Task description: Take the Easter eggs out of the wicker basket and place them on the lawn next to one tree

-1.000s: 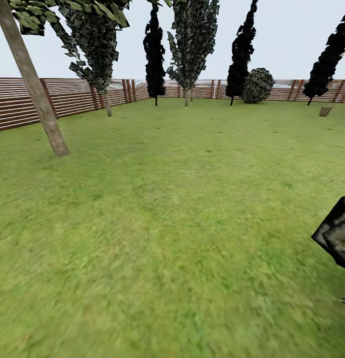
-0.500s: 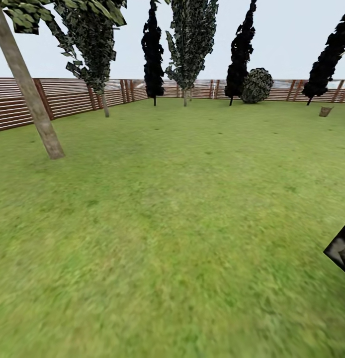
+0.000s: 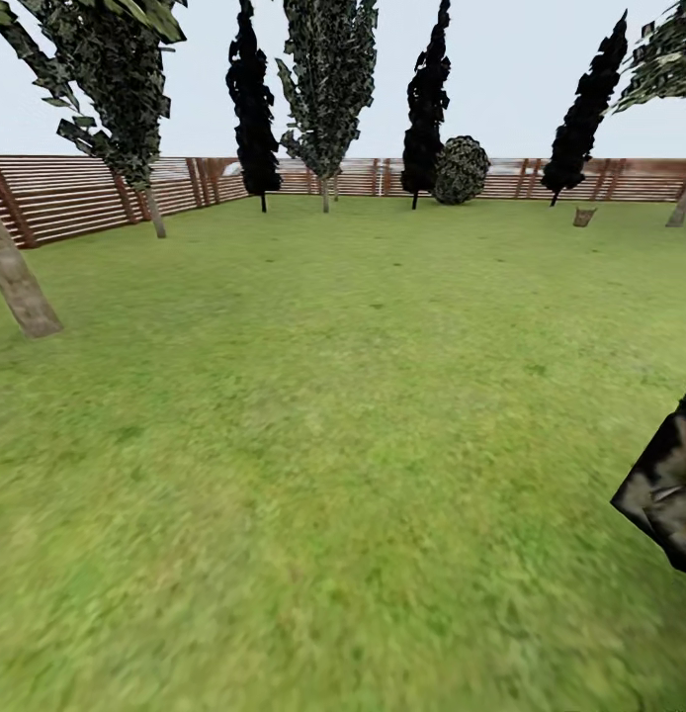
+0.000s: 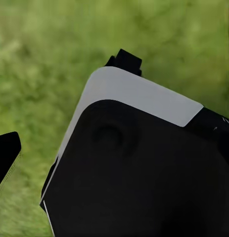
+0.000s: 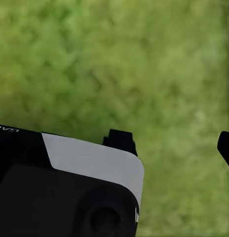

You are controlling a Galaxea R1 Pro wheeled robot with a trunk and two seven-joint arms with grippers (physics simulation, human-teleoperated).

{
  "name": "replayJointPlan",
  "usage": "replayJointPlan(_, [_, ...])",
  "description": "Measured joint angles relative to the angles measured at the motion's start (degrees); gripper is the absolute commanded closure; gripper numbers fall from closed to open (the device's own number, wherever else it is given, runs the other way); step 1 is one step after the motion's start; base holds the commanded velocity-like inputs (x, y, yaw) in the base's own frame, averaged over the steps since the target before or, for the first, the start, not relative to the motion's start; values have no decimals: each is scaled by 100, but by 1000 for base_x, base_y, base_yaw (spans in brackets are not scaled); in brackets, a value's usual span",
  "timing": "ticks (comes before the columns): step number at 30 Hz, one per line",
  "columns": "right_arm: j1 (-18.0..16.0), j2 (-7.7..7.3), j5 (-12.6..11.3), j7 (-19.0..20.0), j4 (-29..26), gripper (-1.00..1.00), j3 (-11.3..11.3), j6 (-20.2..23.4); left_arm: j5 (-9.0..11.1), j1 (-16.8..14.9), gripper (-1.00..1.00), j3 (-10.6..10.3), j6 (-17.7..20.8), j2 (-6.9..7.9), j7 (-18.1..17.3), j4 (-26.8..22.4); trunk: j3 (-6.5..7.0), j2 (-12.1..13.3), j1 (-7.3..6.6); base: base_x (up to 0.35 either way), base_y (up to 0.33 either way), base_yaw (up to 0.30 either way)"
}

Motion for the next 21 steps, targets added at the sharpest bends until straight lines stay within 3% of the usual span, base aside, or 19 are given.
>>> replayJointPlan(4, [-1,3,3,0,0,-100,0,1,1,1,-100,0,0,0,0,-1,0,0,0,326,0,-161])
replayJointPlan(16, [-1,12,7,0,0,-100,0,1,1,2,-100,0,1,1,0,-2,0,0,0,325,0,-12])
replayJointPlan(21, [0,6,8,0,6,-100,0,0,0,0,-100,0,0,0,0,0,0,0,0,326,0,-199])
